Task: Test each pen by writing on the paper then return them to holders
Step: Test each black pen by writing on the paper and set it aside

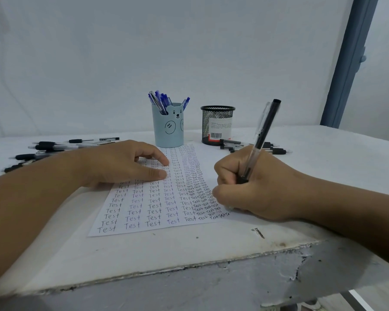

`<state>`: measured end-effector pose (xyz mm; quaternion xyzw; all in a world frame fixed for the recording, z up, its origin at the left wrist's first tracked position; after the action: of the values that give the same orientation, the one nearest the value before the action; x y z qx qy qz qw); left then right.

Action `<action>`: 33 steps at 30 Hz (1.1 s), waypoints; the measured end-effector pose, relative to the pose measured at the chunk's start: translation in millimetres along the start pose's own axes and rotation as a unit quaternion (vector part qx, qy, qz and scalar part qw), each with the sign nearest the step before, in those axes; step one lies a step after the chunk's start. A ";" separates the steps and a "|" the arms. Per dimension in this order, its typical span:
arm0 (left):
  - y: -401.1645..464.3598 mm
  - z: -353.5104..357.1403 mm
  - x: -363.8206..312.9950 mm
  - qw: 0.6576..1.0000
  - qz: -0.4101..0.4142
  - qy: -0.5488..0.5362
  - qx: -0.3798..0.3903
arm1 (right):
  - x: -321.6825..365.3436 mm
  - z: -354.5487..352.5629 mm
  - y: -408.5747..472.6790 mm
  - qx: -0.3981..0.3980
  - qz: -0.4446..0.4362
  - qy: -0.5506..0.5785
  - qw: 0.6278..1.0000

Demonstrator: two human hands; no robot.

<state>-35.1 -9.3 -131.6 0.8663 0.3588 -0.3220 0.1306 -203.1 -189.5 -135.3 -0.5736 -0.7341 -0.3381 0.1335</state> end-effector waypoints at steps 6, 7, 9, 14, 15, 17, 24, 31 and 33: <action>-0.2 -0.9 2.0 1.000 -0.001 -0.002 -0.001 | -0.1 0.1 0.4 0.011 -0.005 0.001 1.000; -0.2 -0.9 2.5 1.000 -0.002 -0.002 -0.002 | -0.1 0.1 0.6 0.012 -0.007 0.000 1.000; -0.6 -0.9 2.4 1.000 -0.003 0.000 -0.002 | -0.1 -0.2 0.8 0.010 -0.009 -0.001 1.000; -0.9 0.3 0.5 1.000 -0.003 -0.002 0.003 | -0.5 -1.1 -0.5 -0.010 -0.013 -0.003 1.000; -1.3 0.2 1.1 1.000 -0.004 -0.002 0.002 | -0.2 -0.8 -0.4 -0.012 -0.015 -0.008 1.000; -1.0 -0.3 2.0 1.000 -0.003 0.000 -0.002 | -0.1 -0.1 0.2 -0.009 -0.016 -0.008 1.000; -0.6 -0.5 1.7 1.000 -0.003 0.000 0.003 | -3.3 -1.1 1.5 -0.002 -0.014 0.009 1.000; 0.0 -0.9 2.4 1.000 -0.005 0.003 0.002 | -2.8 1.2 1.3 -0.006 -0.022 -0.006 1.000; -0.3 -0.8 2.4 1.000 -0.006 0.005 0.004 | -2.2 0.6 1.1 -0.004 -0.020 -0.005 1.000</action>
<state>-33.7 -7.5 -132.6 0.8666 0.3630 -0.3196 0.1232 -201.3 -190.6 -136.6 -0.5612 -0.7444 -0.3409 0.1211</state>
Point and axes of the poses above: each hand's wrist, its own y-axis towards the middle knuckle, its own z-axis out of the palm, x = y × z, the point moved 3 cm from there along y, towards the middle knuckle, and after that the axes turned 7 degrees about -y, right-handed, at the moved point
